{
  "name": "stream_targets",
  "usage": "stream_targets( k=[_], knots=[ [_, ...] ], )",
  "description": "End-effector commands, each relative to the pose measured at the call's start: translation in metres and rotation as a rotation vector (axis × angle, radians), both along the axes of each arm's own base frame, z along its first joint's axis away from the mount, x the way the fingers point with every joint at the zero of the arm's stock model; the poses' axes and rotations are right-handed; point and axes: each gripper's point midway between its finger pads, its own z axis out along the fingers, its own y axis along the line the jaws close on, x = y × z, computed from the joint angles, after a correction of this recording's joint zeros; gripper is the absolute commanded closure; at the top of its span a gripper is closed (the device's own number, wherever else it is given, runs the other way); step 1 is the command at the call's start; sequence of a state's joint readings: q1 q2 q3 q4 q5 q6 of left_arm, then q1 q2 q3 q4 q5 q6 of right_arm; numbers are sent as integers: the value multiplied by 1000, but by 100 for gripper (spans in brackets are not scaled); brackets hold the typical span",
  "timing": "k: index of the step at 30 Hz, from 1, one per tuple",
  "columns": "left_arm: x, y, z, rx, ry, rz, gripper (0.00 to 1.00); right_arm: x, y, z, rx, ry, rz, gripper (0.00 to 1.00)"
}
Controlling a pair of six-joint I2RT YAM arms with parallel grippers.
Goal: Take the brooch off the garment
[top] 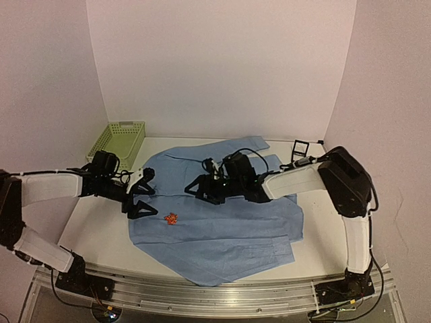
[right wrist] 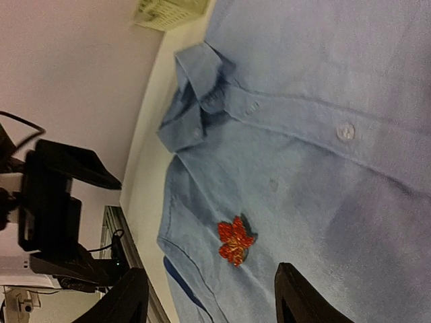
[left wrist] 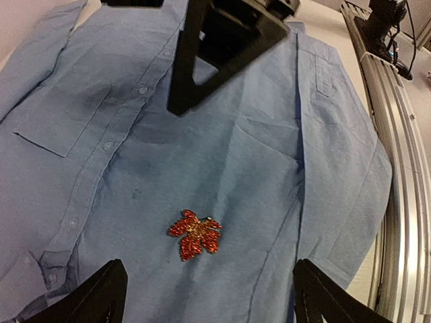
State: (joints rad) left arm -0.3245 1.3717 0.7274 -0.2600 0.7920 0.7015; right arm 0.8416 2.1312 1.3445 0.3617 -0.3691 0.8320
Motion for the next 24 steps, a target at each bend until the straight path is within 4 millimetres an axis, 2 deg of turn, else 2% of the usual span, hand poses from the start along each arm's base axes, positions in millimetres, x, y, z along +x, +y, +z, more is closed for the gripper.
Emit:
stream_targets(
  k=[1,3,5,9,13,18,24],
  knots=[
    [16,-12,-13,55,161,-71,24,-10,24,-10,11,113,24,37],
    [19,-17,-22,75,249,-64,32,-14,29,-16,11,136,36,38],
    [19,-21,-33,97,303,-49,36,-20,31,-23,7,167,43,40],
    [22,-21,-58,164,338,7,46,-29,41,-34,3,202,69,44],
    [29,-18,-81,245,318,37,50,-27,47,-42,7,236,61,49],
    [36,-20,-89,283,240,33,52,-29,49,-51,1,262,65,56],
    [26,-23,-92,291,197,4,59,-32,58,-52,19,271,109,60]
  ],
)
